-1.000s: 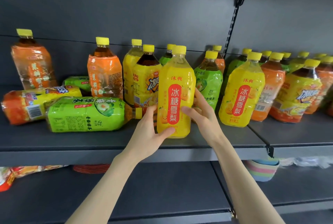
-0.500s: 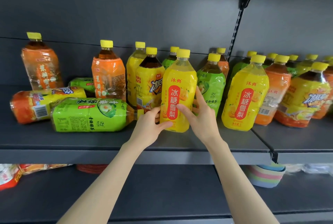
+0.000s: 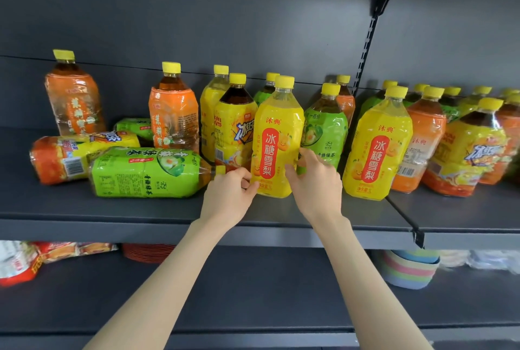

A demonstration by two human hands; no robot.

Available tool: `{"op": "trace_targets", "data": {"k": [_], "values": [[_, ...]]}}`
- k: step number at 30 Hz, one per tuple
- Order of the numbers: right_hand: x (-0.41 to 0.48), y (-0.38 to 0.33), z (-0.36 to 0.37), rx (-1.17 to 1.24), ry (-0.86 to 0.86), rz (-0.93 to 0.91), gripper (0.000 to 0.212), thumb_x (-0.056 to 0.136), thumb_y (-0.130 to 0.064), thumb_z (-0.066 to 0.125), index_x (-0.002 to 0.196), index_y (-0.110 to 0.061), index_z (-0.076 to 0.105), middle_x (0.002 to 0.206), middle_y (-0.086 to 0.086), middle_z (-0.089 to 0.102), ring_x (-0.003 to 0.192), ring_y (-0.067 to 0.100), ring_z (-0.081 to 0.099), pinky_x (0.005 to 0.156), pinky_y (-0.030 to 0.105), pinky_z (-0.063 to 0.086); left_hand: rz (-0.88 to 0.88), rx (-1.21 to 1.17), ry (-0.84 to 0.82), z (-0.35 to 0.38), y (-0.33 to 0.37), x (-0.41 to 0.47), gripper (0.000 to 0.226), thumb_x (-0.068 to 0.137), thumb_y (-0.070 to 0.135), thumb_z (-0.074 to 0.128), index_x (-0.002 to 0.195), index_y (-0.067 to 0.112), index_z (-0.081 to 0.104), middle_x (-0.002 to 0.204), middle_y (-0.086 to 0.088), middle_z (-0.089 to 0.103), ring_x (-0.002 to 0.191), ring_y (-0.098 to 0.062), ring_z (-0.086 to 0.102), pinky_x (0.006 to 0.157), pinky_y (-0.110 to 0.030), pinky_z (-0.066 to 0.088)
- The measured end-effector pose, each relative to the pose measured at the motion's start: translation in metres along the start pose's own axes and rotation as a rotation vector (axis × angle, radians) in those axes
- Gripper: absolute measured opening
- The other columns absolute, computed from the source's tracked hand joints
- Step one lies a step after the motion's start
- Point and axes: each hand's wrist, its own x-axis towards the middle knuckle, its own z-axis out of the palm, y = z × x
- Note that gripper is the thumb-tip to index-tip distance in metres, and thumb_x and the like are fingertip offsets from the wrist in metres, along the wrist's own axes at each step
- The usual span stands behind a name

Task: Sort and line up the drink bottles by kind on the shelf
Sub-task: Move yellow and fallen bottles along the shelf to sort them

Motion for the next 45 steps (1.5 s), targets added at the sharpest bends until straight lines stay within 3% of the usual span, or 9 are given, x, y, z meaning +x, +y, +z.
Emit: {"op": "trace_targets", "data": {"k": [4,9,12,16,27,32,39,42,45], "values": [[-0.017,-0.012,0.006,0.197,0.049,-0.021,0.015,0.092,-0.023,0.060,0.091,-0.010,0.068,0.092,0.002,0.070,0.064,0.020,0.061,0.057,0.029,0.046,-0.020,-0.061,0.104,-0.018,-0.010,-0.023,0.016,0.089,0.027,0.062,0.095,0.016,0.070,0.082,0.005,0.071,0.074,-0.010,0.065,0.071,-0.030,0.055],[-0.032,-0.048,0.024,0.393,-0.067,0.024,0.013,0.092,-0.022,0.061,0.086,-0.013,0.068,0.082,-0.003,0.067,0.065,0.011,0.058,0.063,0.032,0.049,0.021,-0.088,0.271,-0.054,-0.040,-0.048,0.015,0.088,0.024,0.061,0.084,0.013,0.072,0.071,0.008,0.067,0.065,-0.007,0.061,0.062,-0.026,0.052],[-0.039,-0.074,0.040,0.512,-0.163,0.075,0.011,0.092,-0.022,0.061,0.084,-0.017,0.066,0.072,-0.005,0.065,0.068,0.011,0.062,0.064,0.029,0.048,0.099,-0.056,0.412,-0.078,-0.062,-0.052,0.028,0.085,0.034,0.054,0.084,0.011,0.070,0.079,0.002,0.066,0.073,-0.019,0.061,0.060,-0.035,0.052],[-0.048,-0.107,0.065,0.570,-0.259,0.224,0.024,0.092,-0.036,0.059,0.090,-0.013,0.066,0.078,0.001,0.071,0.078,0.021,0.068,0.074,0.035,0.054,0.053,0.098,0.522,-0.108,-0.097,-0.043,0.039,0.082,0.044,0.051,0.096,0.012,0.068,0.101,-0.008,0.060,0.096,-0.024,0.052,0.078,-0.033,0.037],[-0.053,-0.181,0.091,0.324,-0.189,0.621,0.077,0.083,-0.071,0.046,0.123,-0.006,0.035,0.117,0.015,0.058,0.109,0.037,0.054,0.084,0.040,0.039,-0.091,-0.010,0.060,-0.151,-0.150,0.008,0.051,0.095,0.043,0.047,0.134,0.012,0.047,0.137,-0.012,0.043,0.130,-0.030,0.034,0.107,-0.040,0.026],[-0.043,-0.188,0.096,0.350,-0.255,0.703,0.075,0.083,-0.076,0.038,0.112,-0.007,0.045,0.110,0.009,0.055,0.100,0.028,0.049,0.081,0.036,0.033,-0.084,-0.047,0.001,-0.162,-0.156,0.004,0.062,0.088,0.059,0.048,0.125,0.010,0.058,0.120,-0.009,0.042,0.120,-0.023,0.039,0.095,-0.028,0.028],[-0.045,-0.183,0.101,0.507,-0.221,0.664,0.090,0.065,-0.084,0.052,0.124,-0.016,0.052,0.118,-0.002,0.060,0.112,0.024,0.055,0.102,0.046,0.040,-0.190,-0.426,-0.225,-0.167,-0.162,-0.006,0.036,0.090,0.055,0.049,0.104,0.023,0.046,0.090,0.000,0.057,0.085,-0.015,0.055,0.069,-0.030,0.041],[-0.049,-0.180,0.096,0.721,-0.140,0.601,0.096,0.055,-0.081,0.066,0.132,-0.025,0.053,0.127,-0.006,0.062,0.118,0.017,0.057,0.105,0.048,0.043,-0.077,-0.508,-0.156,-0.161,-0.162,-0.017,0.043,0.080,0.059,0.054,0.110,0.030,0.047,0.103,0.012,0.058,0.094,-0.005,0.057,0.075,-0.027,0.046],[-0.039,-0.175,0.082,0.809,-0.088,0.468,0.067,0.068,-0.060,0.072,0.127,-0.033,0.056,0.124,-0.005,0.064,0.114,0.014,0.061,0.101,0.043,0.048,-0.004,-0.643,-0.181,-0.153,-0.156,-0.020,0.041,0.077,0.055,0.057,0.113,0.039,0.049,0.114,0.014,0.055,0.102,0.001,0.057,0.084,-0.022,0.050]]}}
